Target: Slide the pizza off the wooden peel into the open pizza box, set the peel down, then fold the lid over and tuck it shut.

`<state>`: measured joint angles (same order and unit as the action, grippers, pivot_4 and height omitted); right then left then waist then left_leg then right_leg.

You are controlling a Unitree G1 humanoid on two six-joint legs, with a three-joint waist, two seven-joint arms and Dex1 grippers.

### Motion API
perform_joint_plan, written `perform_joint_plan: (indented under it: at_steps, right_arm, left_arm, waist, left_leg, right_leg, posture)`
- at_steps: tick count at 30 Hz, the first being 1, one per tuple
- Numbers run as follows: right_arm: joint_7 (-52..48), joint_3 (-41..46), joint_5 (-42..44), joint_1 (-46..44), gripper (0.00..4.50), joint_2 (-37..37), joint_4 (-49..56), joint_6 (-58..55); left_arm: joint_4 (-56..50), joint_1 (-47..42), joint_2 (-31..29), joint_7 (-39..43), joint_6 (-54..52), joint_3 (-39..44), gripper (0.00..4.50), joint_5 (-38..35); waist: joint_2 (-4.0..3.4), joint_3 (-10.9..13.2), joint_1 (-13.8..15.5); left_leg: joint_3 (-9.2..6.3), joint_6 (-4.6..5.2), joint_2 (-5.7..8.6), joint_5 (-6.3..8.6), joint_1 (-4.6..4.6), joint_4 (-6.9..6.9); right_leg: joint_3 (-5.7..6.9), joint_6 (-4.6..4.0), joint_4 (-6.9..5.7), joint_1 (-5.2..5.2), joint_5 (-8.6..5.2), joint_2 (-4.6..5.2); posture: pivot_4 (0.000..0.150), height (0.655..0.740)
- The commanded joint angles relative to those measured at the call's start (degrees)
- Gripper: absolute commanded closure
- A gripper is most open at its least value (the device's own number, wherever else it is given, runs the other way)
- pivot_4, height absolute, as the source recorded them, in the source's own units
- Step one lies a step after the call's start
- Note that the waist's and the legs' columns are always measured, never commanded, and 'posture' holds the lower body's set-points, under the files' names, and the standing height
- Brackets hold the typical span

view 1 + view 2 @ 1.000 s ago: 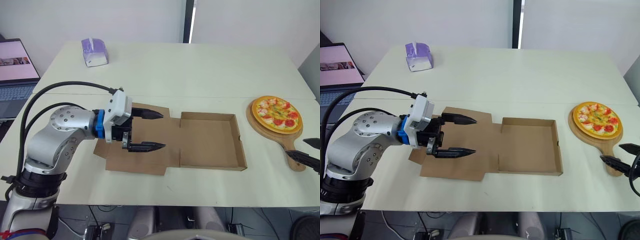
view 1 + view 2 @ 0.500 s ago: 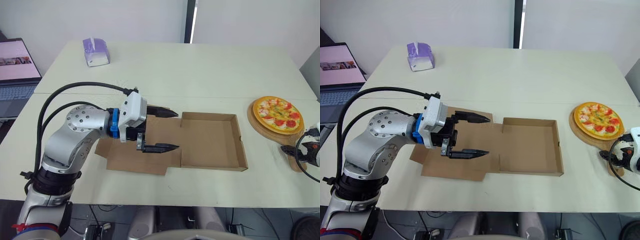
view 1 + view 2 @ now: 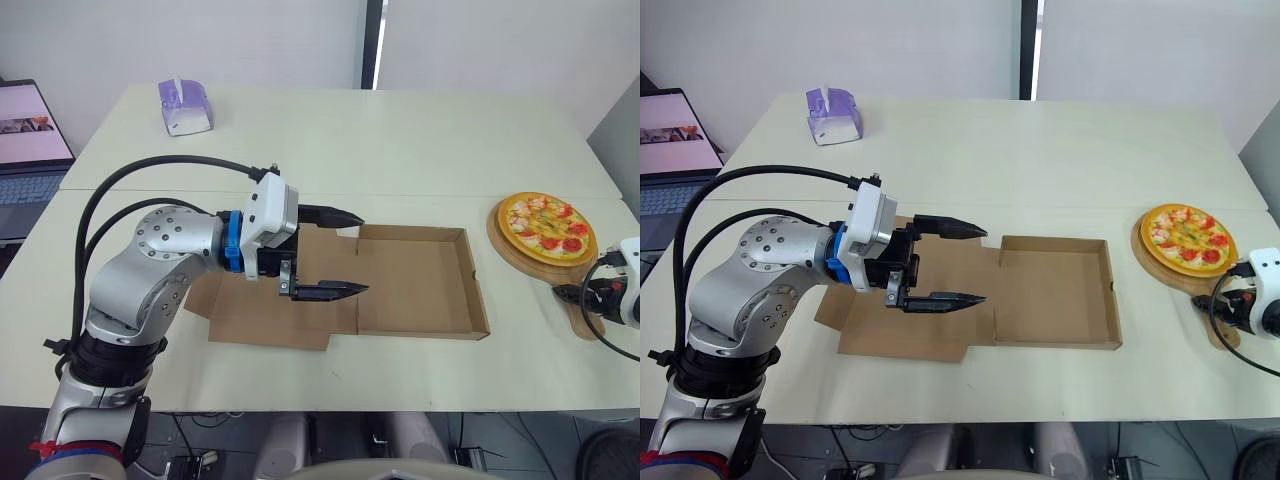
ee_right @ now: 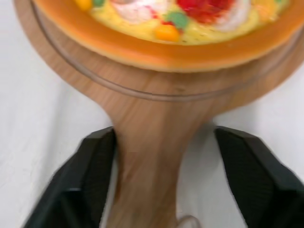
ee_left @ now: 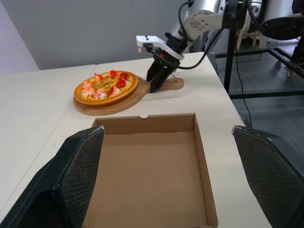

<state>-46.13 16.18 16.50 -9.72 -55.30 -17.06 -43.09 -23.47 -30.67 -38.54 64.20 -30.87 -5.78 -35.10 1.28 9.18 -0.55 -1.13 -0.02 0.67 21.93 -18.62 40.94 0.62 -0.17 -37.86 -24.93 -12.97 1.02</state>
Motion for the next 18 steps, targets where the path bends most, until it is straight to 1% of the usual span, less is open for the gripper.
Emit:
perform_joint_plan:
  at_steps: [1, 2, 4, 8, 11, 15, 18]
  right_arm:
    - [1.1, -0.2, -0.5, 0.4, 2.49, 1.5, -1.5, 0.4]
    - [1.4, 0.0, -0.4, 0.4, 2.76, 1.8, -1.6, 0.5]
    - [2.8, 1.5, -0.5, 0.7, 2.90, 2.7, -1.5, 2.8]
    - [5.7, 6.0, 0.2, 1.2, 2.91, 5.0, -0.4, 7.6]
    - [7.5, 9.4, 1.4, 1.5, 2.91, 6.8, 2.0, 10.4]
    - [9.0, 12.8, 2.8, 1.5, 2.91, 8.5, 5.3, 13.1]
    - [9.3, 13.7, 2.9, 1.6, 2.91, 8.9, 8.0, 14.1]
  left_arm:
    - [-0.8, -1.0, -0.2, -0.1, 0.4, 0.8, 0.00, -0.2]
    - [-0.6, -1.0, -0.3, 0.0, 0.5, 0.8, 0.00, -0.2]
    - [-0.3, -1.0, -0.5, 0.0, 0.7, 0.8, 0.00, 0.3]
    - [0.4, -0.7, -1.1, -0.3, 1.1, 1.2, 0.00, 1.2]
    - [0.7, 0.0, -1.6, -0.5, 1.2, 1.7, 0.00, 1.7]
    - [0.8, 1.0, -2.7, -0.8, 1.5, 2.3, 0.00, 2.5]
    - [1.1, 1.6, -3.2, -0.9, 1.8, 2.8, 0.00, 2.8]
  waist:
    - [0.13, -0.1, 0.0]
    - [0.14, -0.1, 0.0]
    - [0.14, -0.1, 0.0]
    - [0.15, -0.1, -0.1]
    - [0.08, 0.0, -0.2]
    - [-0.40, 0.2, -0.2]
    - [-0.79, 0.4, -0.1]
  left_leg:
    - [0.00, 0.00, 0.00, 0.00, 0.03, 0.00]
    - [0.00, 0.00, 0.00, 0.00, 0.07, 0.00]
    - [0.00, 0.00, 0.00, 0.00, 0.16, -0.01]
    - [0.03, 0.04, -0.02, 0.02, 0.68, -0.10]
    - [0.13, 0.07, -0.02, 0.04, 0.71, -0.10]
    - [0.16, 0.03, -0.02, 0.02, 0.69, -0.10]
    - [0.14, 0.02, -0.02, 0.01, 0.65, -0.12]
  right_leg:
    - [0.00, 0.00, 0.01, 0.04, 0.00, 0.00]
    - [0.00, 0.00, 0.03, 0.09, 0.00, 0.00]
    - [0.00, 0.00, 0.09, 0.22, 0.00, 0.00]
    - [0.00, 0.01, 0.24, 0.76, -0.02, -0.01]
    - [-0.07, 0.03, 0.27, 0.79, -0.02, -0.01]
    - [-0.11, 0.03, 0.24, 0.71, -0.02, -0.01]
    - [-0.10, 0.02, 0.16, 0.54, -0.02, 0.00]
  posture:
    - [0.150, 0.7251]
    - [0.150, 0.7251]
    - [0.150, 0.7251]
    - [0.150, 0.7251]
    - [0.150, 0.7251]
    - [0.150, 0.7251]
    - [0.150, 0.7251]
